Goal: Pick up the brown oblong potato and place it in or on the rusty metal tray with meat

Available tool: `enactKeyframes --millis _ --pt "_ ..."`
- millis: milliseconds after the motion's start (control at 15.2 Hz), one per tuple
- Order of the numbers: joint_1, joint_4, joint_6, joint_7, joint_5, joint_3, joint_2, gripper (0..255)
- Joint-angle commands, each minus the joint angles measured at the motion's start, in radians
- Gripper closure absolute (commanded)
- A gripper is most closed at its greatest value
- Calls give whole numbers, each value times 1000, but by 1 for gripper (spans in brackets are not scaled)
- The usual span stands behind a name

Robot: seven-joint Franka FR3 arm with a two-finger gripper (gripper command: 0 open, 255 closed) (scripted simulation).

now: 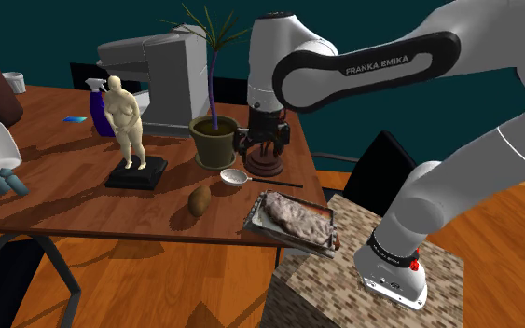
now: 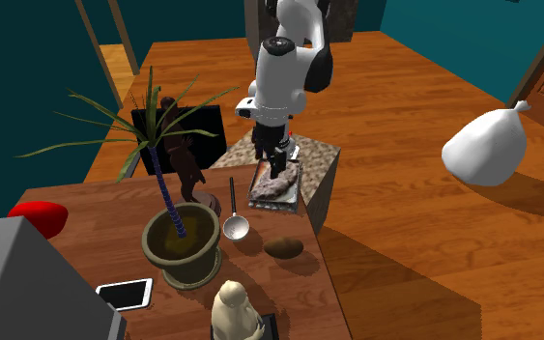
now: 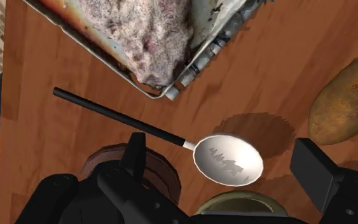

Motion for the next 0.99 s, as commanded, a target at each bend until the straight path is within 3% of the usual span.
enactKeyframes --millis 0,264,528,924 --pt "-19 34 34 88 -14 44 77 0" --pt "-49 122 90 276 -80 128 249 0" --pt "-55 235 121 479 -193 182 445 0" --pt "26 449 115 743 -366 161 737 0"
